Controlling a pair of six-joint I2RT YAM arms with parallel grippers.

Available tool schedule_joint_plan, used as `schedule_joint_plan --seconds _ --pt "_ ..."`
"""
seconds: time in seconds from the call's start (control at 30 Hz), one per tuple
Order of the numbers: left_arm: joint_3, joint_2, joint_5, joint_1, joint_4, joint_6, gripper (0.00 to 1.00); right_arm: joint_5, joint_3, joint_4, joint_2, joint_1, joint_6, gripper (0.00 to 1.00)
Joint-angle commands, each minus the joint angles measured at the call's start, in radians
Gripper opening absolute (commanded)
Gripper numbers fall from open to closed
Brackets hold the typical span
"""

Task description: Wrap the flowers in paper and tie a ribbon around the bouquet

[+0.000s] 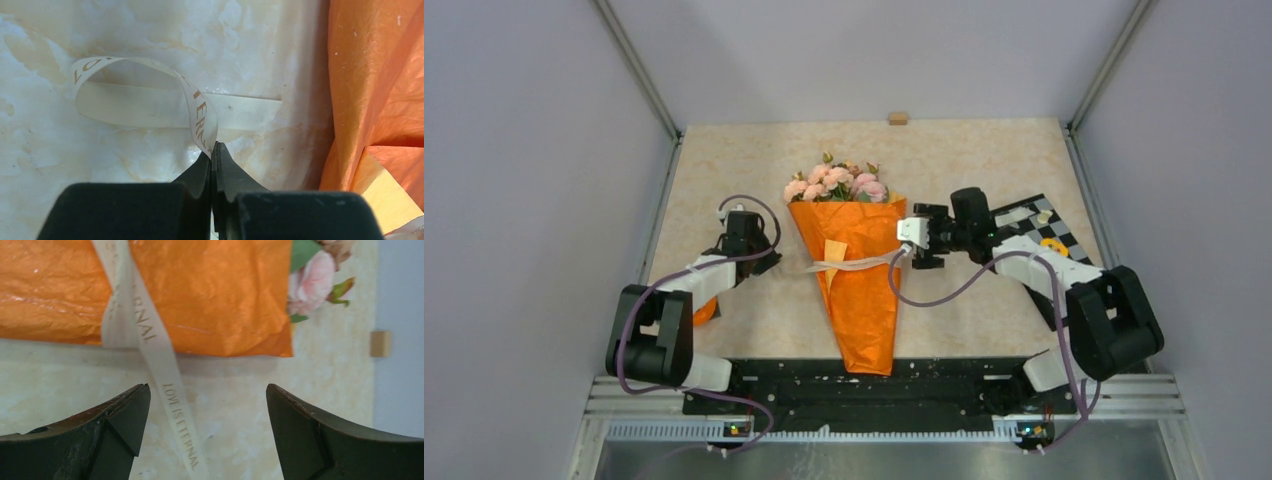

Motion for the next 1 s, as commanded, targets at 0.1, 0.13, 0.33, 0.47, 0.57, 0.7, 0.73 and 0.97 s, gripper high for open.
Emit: schedule_joint_plan --seconds 0.1,0.13,0.33,0.47,0.57,0.7,0.73,0.97 --pt "-0.004 0.020 0.041 -0.003 0.057 0.018 0.00 -0.021 -0.052 0.067 0.119 0.065 -0.022 0.82" --pt "-0.005 0.019 0.038 -0.003 0.054 0.017 0.00 0.000 -0.052 0.096 0.141 0.076 -0.009 0.81" --pt "-0.019 -0.011 0.040 -0.003 0.059 0.018 0.00 0.149 -0.066 0.299 0.236 0.092 0.115 0.50" --pt "-0.030 -0.036 0.061 -0.004 0.066 0.010 0.00 0.217 -0.090 0.374 0.225 0.096 0.132 0.00" --pt "-0.031 -0.056 0.080 -0.010 0.065 0.000 0.00 0.259 -0.082 0.365 0.151 0.101 0.167 0.00" --pt "-0.028 -0.089 0.072 -0.043 0.068 -0.024 0.00 0.323 -0.048 0.373 0.006 0.117 0.265 0.00" --pt "-0.022 -0.095 0.073 -0.051 0.069 -0.031 0.00 0.336 -0.032 0.371 -0.032 0.124 0.293 0.00" --pt "0.021 -0.141 0.029 -0.123 0.059 -0.073 0.00 0.379 0.097 0.427 -0.180 0.153 0.556 0.00"
